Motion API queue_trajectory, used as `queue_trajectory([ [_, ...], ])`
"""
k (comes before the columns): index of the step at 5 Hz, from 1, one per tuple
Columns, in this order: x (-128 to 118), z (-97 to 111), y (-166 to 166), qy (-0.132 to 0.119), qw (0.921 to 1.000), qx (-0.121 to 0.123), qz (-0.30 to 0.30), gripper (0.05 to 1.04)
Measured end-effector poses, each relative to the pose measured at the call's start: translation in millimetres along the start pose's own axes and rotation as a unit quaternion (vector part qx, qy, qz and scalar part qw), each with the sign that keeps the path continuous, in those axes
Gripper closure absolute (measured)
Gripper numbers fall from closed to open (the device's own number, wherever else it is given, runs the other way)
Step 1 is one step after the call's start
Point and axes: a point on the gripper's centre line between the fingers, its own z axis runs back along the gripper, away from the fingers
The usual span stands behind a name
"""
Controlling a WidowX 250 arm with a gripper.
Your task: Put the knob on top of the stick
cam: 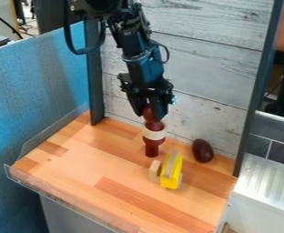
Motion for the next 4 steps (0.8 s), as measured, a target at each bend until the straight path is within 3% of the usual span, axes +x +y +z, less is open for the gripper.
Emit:
queue_trajectory([
  [1,0.5,-10.4,-4.0,0.025,0.9993,-0.027,0.004,0.52],
  [2,2.7,-20.1,-6.5,0.041,0.9985,-0.037,0.0,0.52],
  [4,3.6,-33.6,-10.6,0.054,0.9977,-0.038,-0.019,0.52],
])
